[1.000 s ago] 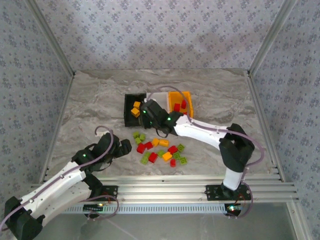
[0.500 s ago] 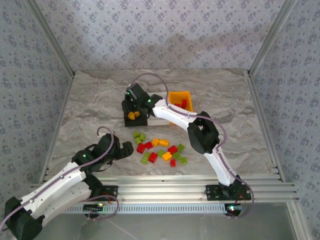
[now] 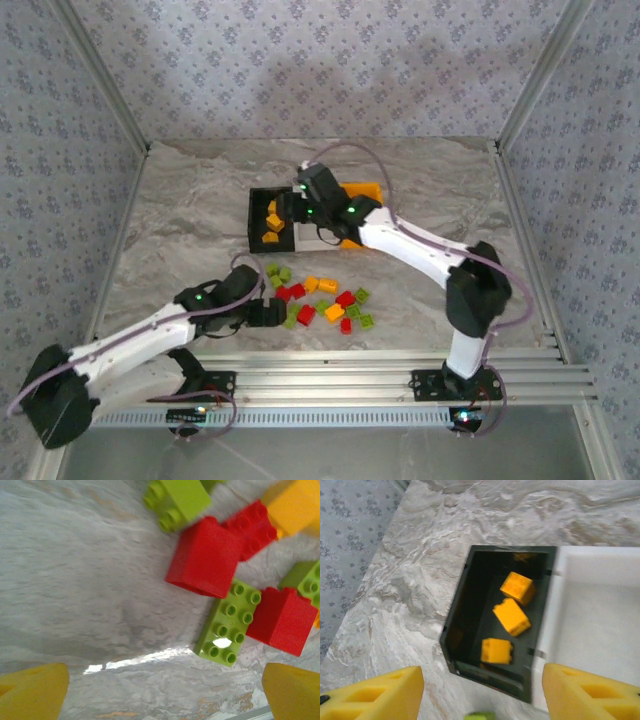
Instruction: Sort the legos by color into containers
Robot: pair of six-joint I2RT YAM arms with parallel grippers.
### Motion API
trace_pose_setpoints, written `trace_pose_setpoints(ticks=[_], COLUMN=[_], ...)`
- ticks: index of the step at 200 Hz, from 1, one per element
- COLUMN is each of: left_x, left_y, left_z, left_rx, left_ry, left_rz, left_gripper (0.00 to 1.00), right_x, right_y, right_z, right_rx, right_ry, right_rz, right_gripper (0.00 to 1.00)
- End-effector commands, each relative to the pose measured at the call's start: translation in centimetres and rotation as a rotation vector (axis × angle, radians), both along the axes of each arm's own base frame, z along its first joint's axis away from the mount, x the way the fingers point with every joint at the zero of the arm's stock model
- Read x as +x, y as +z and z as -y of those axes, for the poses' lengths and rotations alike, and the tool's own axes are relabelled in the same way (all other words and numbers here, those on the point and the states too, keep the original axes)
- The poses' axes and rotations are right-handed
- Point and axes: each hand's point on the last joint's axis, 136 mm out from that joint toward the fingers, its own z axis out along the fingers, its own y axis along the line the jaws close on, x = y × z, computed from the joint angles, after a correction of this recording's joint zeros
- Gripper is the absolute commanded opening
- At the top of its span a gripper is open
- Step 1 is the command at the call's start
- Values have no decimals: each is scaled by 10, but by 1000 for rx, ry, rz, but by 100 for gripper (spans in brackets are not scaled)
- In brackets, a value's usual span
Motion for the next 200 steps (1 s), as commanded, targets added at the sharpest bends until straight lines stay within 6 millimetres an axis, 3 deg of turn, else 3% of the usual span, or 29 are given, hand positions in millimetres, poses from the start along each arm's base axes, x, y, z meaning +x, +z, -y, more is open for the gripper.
trace_pose_setpoints(ticks=[1, 39, 43, 64, 142, 182, 200], left_x=[0, -5, -5, -5, -3, -11, -17], left_y=[7, -17, -19, -28, -52, -55, -57], left_z=[34, 53, 54, 55, 52, 54, 49], left_rx=[8, 145, 155, 207, 300, 288, 286], left_ry=[-166, -281, -286, -297, -322, -344, -338], left_rz=[17, -24, -29, -50, -58, -75, -88], left_gripper=[96, 82, 80, 76, 62, 41, 37], right_x=[-5, -20, -24, -26, -30, -31, -31], right_y=[-4, -2, -13, -12, -6, -5, -6], right_z=[28, 62, 68, 78, 89, 94, 96], right_rx=[42, 49, 31, 36, 51, 48, 50], right_ry=[-82, -141, -147, -165, -184, -197, -203], right_rz=[-15, -4, -20, -16, 0, 4, 5], right_gripper=[66, 66, 66, 67, 67, 67, 67])
